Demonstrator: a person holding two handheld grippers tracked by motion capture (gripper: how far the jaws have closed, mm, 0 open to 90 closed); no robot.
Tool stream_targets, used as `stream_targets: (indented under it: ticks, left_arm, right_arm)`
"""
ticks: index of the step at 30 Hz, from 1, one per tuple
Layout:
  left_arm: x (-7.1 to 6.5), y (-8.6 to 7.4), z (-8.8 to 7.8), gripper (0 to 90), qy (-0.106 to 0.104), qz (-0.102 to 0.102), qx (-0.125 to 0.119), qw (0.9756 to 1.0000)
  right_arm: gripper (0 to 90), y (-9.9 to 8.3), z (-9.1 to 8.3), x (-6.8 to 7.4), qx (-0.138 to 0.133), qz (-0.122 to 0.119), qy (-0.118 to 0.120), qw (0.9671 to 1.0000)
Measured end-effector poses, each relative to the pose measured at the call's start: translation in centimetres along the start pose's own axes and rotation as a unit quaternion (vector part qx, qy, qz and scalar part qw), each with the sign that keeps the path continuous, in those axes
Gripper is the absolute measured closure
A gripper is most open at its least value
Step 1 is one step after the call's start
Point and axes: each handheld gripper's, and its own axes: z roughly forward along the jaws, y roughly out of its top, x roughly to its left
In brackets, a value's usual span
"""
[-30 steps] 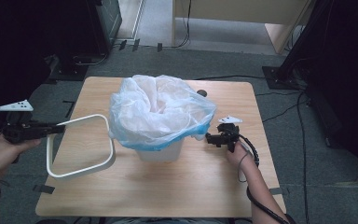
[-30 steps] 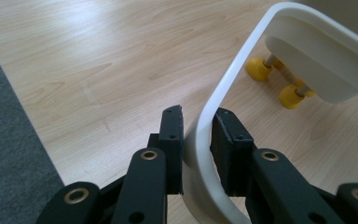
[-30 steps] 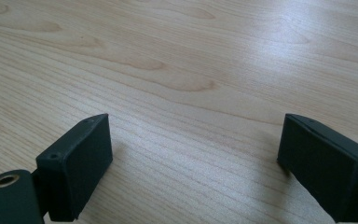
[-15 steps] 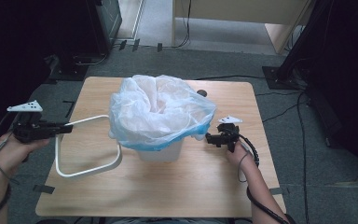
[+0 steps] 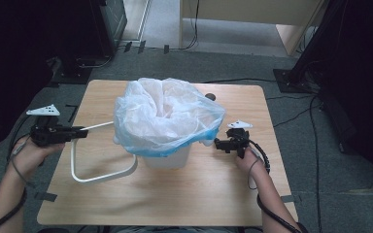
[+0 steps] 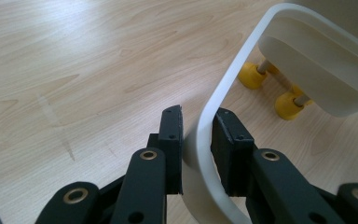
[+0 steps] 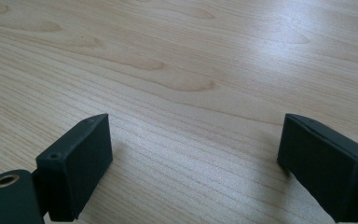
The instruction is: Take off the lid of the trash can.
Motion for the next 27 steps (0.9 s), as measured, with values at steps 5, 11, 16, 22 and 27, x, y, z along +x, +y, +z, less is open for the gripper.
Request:
stream_targets:
  ticks: [5, 11, 16, 22, 27]
  left_arm:
    - [0.0, -0.3, 0.7, 74.0, -0.007, -0.003, -0.007, 0.9999]
    - [-0.3, -0.2, 1.2, 73.6, -0.012, 0.008, -0.014, 0.9998]
    - [-0.1, -0.6, 2.1, 73.7, -0.014, 0.013, -0.007, 0.9998]
    - [0.4, -1.7, 3.0, 73.6, -0.011, 0.006, 0.000, 0.9999]
    - [0.7, -2.4, 3.6, 73.5, -0.006, 0.003, 0.000, 1.0000]
  right_arm:
    - [10.0, 0.0, 0.0, 0.0, -0.001, 0.000, 0.000, 1.0000]
    - [10.0, 0.0, 0.0, 0.0, 0.000, -0.001, 0.000, 1.0000]
    - [10.0, 0.0, 0.0, 0.0, 0.000, 0.000, 0.000, 1.0000]
    - [10.0, 0.0, 0.0, 0.0, 0.000, 0.000, 0.000, 1.0000]
    - [10.0, 0.0, 0.0, 0.0, 0.000, -0.002, 0.000, 1.0000]
